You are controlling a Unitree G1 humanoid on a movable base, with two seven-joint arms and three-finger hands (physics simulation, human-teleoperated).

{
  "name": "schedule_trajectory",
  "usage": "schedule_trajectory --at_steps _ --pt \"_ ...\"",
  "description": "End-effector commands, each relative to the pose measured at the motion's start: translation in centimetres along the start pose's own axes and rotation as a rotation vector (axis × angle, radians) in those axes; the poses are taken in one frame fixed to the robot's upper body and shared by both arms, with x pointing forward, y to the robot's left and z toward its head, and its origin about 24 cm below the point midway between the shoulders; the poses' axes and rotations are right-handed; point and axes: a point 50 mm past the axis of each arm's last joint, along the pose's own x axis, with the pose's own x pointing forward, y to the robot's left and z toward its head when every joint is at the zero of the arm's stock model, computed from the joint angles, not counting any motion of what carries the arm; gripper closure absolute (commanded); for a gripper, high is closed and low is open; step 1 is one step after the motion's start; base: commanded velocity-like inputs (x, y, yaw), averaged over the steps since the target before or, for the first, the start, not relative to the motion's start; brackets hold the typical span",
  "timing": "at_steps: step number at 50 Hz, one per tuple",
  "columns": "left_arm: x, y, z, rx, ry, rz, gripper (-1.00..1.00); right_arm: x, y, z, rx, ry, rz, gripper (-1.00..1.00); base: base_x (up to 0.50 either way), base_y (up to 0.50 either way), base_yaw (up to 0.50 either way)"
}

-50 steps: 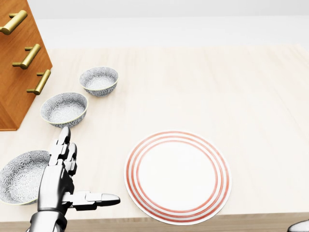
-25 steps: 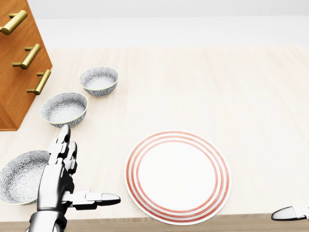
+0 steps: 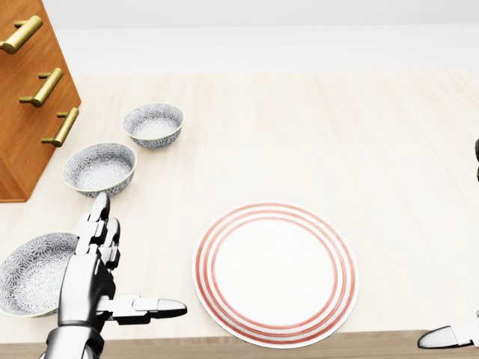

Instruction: Put the bowl in the middle on the plate.

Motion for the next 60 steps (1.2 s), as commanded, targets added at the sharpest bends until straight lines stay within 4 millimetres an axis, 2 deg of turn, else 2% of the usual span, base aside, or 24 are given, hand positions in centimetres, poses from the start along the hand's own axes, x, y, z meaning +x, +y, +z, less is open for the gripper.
schedule_trajectory --at_steps 1,13,16,21,49,50,60 --pt "0.0 0.0 -0.1 0.0 -0.002 -0.001 -1.0 -0.2 0.1 0.2 0.008 -0.013 0.018 -1.0 0.0 0.0 0.0" --pt "0.0 0.0 0.1 0.001 -0.001 -0.002 -1.0 -0.1 0.1 0.1 0.017 -0.013 0.018 -1.0 0.0 0.0 0.0" --pt "0.0 -0.1 0.2 0.002 -0.001 -0.002 -1.0 -0.1 0.1 0.6 0.001 -0.03 0.023 -1.0 0.19 0.01 0.0" --pt "-0.2 -0.2 0.6 0.002 -0.001 -0.002 -1.0 -0.1 0.1 0.3 0.012 -0.019 0.027 -1.0 0.21 0.01 0.0" --pt "-0.1 -0.1 0.2 0.001 -0.001 -0.004 -1.0 -0.1 0.2 -0.2 0.023 -0.001 0.022 -1.0 0.28 0.09 0.0" --pt "-0.3 0.1 1.1 0.005 -0.035 0.006 -1.0 -0.1 0.0 0.0 0.029 -0.013 0.008 -1.0 0.0 0.0 0.0" --pt "-0.3 0.1 1.5 0.025 -0.05 0.016 -1.0 -0.1 0.0 -0.1 0.034 -0.012 0.008 -1.0 0.0 0.0 0.0"
